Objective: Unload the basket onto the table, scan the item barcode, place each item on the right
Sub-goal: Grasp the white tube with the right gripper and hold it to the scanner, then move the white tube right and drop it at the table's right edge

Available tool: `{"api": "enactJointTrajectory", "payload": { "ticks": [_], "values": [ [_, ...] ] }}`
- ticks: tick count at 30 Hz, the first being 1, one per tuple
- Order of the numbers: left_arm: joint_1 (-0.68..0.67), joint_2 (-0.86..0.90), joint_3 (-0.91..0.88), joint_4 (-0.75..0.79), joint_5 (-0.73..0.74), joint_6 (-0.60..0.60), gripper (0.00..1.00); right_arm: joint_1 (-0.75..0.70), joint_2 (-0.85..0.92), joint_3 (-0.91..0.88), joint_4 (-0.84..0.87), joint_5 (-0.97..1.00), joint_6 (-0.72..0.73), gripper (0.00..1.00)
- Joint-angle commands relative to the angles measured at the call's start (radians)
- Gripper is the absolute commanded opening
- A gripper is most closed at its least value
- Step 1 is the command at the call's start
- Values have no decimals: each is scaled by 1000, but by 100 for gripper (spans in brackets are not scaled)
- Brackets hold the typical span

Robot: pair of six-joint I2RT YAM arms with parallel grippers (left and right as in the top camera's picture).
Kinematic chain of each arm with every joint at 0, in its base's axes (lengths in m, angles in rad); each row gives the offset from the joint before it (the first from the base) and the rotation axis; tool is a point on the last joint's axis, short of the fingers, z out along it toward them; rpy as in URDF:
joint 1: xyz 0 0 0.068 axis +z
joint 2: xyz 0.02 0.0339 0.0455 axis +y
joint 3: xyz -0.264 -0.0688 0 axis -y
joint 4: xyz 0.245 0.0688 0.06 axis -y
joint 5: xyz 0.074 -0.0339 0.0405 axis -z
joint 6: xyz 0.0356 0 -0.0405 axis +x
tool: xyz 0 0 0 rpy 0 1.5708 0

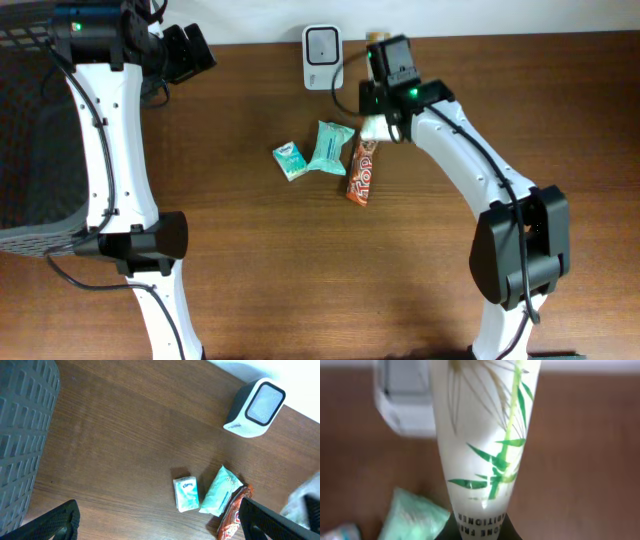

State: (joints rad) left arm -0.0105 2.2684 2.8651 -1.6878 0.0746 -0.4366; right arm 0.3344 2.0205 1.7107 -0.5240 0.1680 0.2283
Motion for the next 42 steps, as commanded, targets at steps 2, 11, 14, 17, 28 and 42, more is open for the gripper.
{"api": "enactJointTrajectory", "payload": {
  "ticks": [2, 11, 14, 17, 28, 42],
  "values": [
    [3, -6, 9, 0, 3, 12, 99, 1, -1, 31, 293, -155, -90, 4],
    [3, -6, 10, 0, 4, 12, 99, 44, 204, 31, 774, -241, -31, 4],
    [2, -6, 10, 0, 3, 12, 99, 39, 193, 32, 787, -173, -30, 4],
    [3, -6, 10, 0, 3, 12, 99, -12, 114, 32, 694, -44, -29, 4],
    [2, -6, 10, 0, 4, 12, 99, -663, 23, 27, -64, 273, 151, 4],
    [5, -6, 10, 0, 3, 12, 99, -999, 88, 54, -21, -227, 182, 64]
  ]
}}
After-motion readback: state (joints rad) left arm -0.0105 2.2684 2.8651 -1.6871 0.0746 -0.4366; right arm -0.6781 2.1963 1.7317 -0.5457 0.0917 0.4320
